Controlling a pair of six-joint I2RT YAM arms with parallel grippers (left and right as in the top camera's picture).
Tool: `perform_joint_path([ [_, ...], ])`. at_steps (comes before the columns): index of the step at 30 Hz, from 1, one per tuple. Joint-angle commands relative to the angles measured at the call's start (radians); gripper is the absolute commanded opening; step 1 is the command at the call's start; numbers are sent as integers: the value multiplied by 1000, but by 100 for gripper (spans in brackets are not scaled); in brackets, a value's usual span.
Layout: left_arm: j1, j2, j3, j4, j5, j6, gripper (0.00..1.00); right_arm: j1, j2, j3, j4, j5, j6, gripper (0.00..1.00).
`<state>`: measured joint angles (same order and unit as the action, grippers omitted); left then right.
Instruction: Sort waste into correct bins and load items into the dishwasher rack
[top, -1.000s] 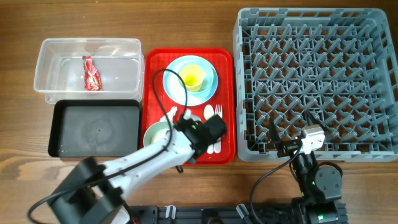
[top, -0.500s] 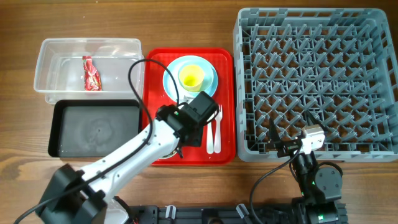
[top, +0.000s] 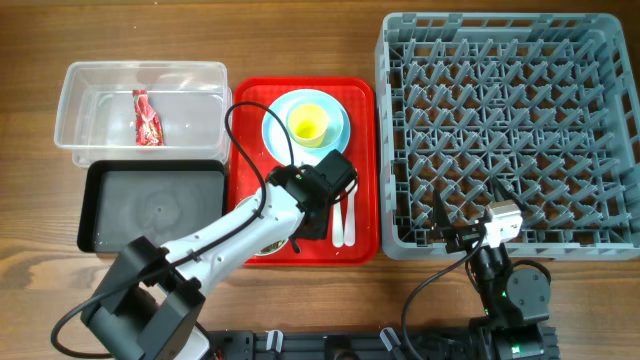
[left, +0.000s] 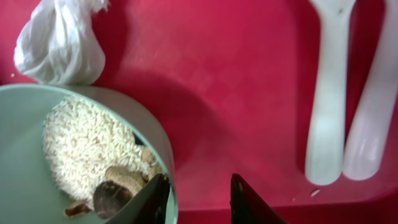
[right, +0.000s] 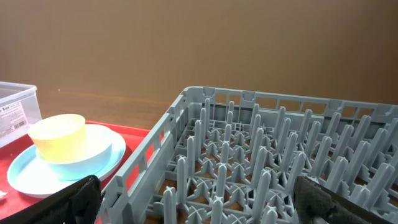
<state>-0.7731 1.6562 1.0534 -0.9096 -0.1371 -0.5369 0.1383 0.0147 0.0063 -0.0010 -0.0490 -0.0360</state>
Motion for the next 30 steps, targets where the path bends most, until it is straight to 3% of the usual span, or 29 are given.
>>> perform_joint_path([
  [1, -4, 12, -38, 34, -37, -3, 33, -4, -3, -1, 3, -11, -10, 100],
  [16, 3, -13, -33, 37, -69, -2, 33, -4, -3, -1, 3, -11, -10, 100],
  [18, 14, -47, 17, -6, -70, 6, 40, -4, -3, -1, 3, -11, -10, 100],
  [19, 23, -68, 47, -29, -69, 8, 51, -4, -3, -1, 3, -11, -10, 100],
  [22, 62, -114, 103, -72, -70, 13, 70, -4, -3, -1, 3, -11, -10, 100],
  [26, 193, -130, 111, -63, -69, 121, 82, -4, -3, -1, 3, -11, -10, 100],
  [30, 341, -80, 110, -13, -32, 200, 79, -4, -3, -1, 3, -11, -10, 100],
])
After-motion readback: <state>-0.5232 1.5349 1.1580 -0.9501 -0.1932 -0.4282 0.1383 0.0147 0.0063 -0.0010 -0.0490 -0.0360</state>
